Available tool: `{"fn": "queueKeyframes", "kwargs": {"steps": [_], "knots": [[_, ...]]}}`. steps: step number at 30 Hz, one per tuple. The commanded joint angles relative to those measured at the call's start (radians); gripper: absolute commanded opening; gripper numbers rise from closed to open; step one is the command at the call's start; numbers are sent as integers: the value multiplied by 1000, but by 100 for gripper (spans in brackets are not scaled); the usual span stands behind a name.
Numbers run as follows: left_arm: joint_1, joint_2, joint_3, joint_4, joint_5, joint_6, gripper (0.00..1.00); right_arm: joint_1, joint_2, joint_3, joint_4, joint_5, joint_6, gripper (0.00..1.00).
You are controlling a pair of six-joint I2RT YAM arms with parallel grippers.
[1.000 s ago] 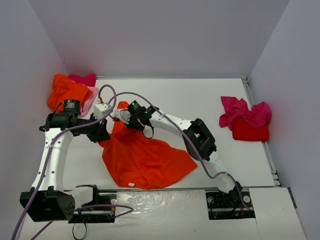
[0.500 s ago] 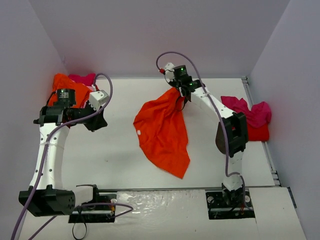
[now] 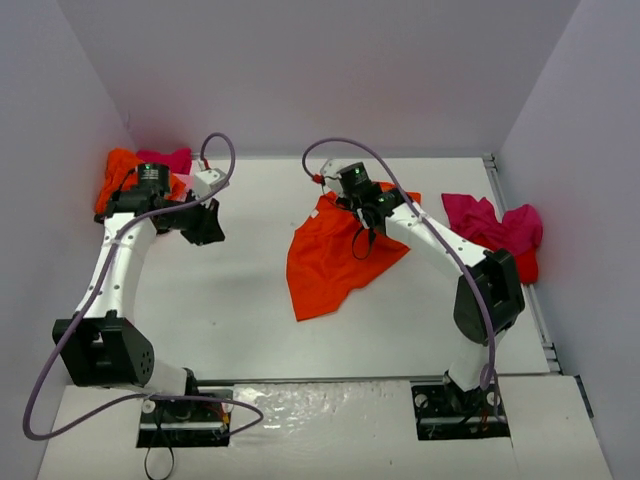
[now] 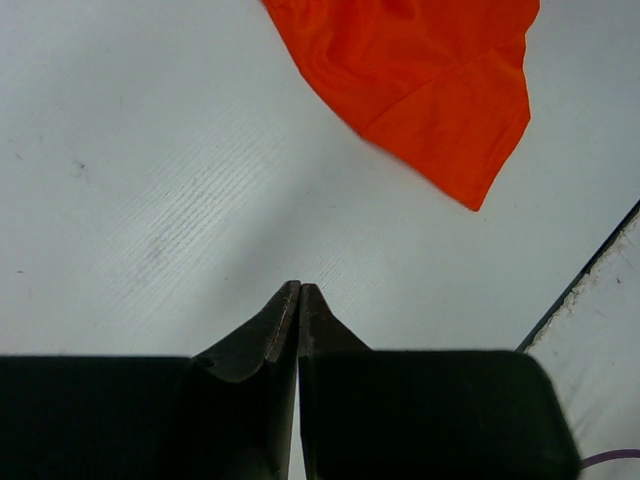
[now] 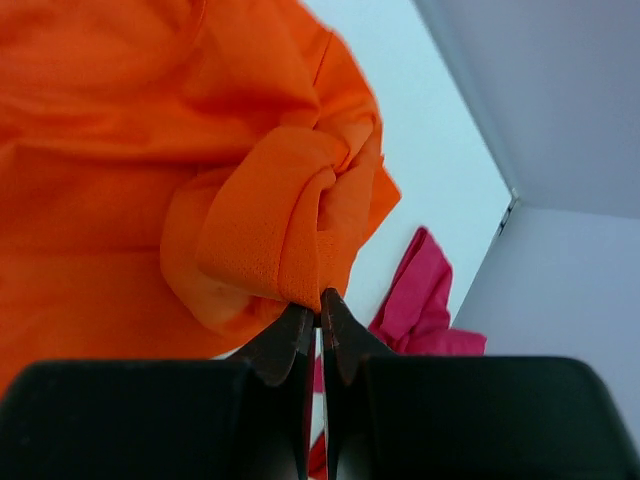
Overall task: Fold and stack the t-shirts
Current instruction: Flatten the tshirt out
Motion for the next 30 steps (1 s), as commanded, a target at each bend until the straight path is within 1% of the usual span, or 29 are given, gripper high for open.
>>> {"fn": "queueKeyframes", "kwargs": {"steps": [1, 3, 4, 5, 6, 7, 8, 9, 10, 11, 12, 13, 14, 16, 18, 19, 21, 23, 24, 30], "knots": [[-72, 62, 44, 65, 13, -4, 1, 15, -97, -29, -83, 85, 55, 0], [-111, 92, 48, 62, -23, 13, 1, 15, -108, -48, -106, 136, 79, 1], [-135, 107, 54, 59, -42, 22, 1, 11, -113, -58, -109, 163, 88, 3], [-162, 121, 66, 55, -52, 28, 2, 4, -119, -66, -111, 176, 96, 9], [-177, 144, 79, 51, -61, 30, 5, -4, -129, -73, -111, 182, 104, 25], [-187, 181, 94, 46, -62, 28, 8, -15, -147, -82, -111, 170, 110, 49], [-193, 210, 118, 35, -55, 28, 12, -24, -158, -97, -110, 159, 112, 62], [-204, 266, 167, 20, -42, 27, 20, -35, -172, -108, -109, 158, 117, 89], [-210, 302, 203, 8, -32, 30, 30, -42, -178, -119, -111, 151, 119, 90], [-217, 341, 242, 0, -24, 30, 36, -46, -186, -130, -113, 148, 119, 91], [-225, 386, 289, -2, -22, 27, 36, -46, -195, -142, -112, 152, 112, 91], [-225, 388, 292, -3, -25, 27, 36, -46, -196, -143, -110, 153, 117, 91], [-244, 436, 344, 9, -34, 14, 36, -53, -206, -144, -111, 156, 122, 91], [-274, 509, 420, 40, -63, -14, 38, -62, -229, -154, -111, 185, 120, 82], [-303, 591, 508, 32, -65, -23, 37, -93, -269, -158, -110, 185, 114, 64], [-305, 618, 535, 31, -65, -24, 33, -105, -285, -160, -110, 181, 109, 58], [-332, 697, 585, 16, -56, -31, 17, -132, -324, -164, -110, 183, 93, 26], [-362, 751, 648, 4, -48, -25, 6, -166, -349, -167, -111, 178, 93, 25], [-369, 772, 665, -1, -45, -25, 3, -175, -361, -169, -111, 177, 93, 25], [-424, 909, 808, -36, -20, -30, 2, -212, -398, -207, -111, 170, 106, 25]]}}
